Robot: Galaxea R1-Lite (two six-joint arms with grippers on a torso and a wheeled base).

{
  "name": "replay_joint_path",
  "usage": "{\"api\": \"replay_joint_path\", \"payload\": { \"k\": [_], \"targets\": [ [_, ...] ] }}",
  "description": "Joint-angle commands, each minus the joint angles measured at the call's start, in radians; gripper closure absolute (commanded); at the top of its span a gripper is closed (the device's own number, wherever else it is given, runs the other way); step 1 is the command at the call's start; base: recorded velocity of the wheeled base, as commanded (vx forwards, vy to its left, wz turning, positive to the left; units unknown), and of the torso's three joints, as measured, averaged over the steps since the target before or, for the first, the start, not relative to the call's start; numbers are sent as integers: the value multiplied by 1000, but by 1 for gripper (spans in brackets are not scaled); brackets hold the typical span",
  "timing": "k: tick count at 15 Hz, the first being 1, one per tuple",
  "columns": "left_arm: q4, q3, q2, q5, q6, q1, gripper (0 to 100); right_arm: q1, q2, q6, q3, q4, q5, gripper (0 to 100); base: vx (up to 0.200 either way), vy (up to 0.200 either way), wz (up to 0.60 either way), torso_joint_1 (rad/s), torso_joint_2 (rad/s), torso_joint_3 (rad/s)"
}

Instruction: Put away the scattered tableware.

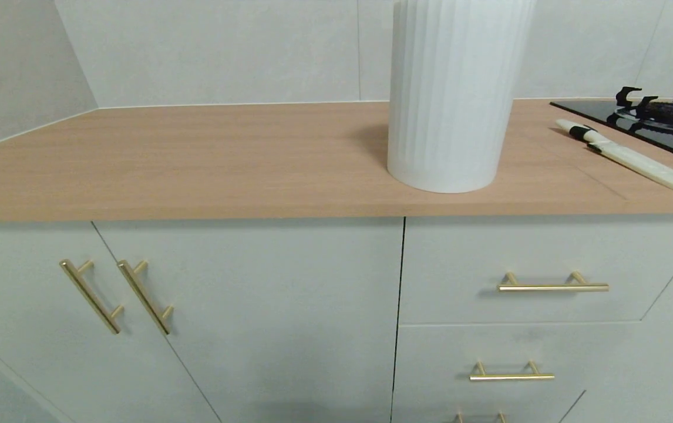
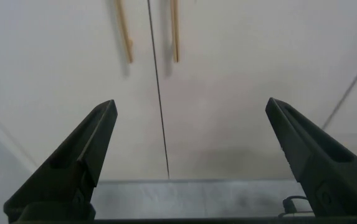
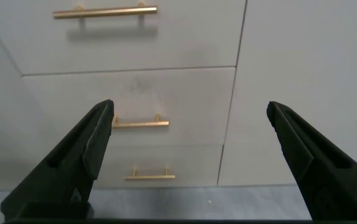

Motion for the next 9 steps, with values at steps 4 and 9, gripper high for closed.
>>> {"api": "replay_joint_path", "payload": {
  "k": [4,9],
  "targets": [
    [0,0,0,0,0,0,0,0,2,-1,0,0,0,0,100,0,0,0,0,4],
    [0,0,0,0,-2,0,0,0,2,-1,0,0,0,0,0,0,0,0,0,0]
  ]
}}
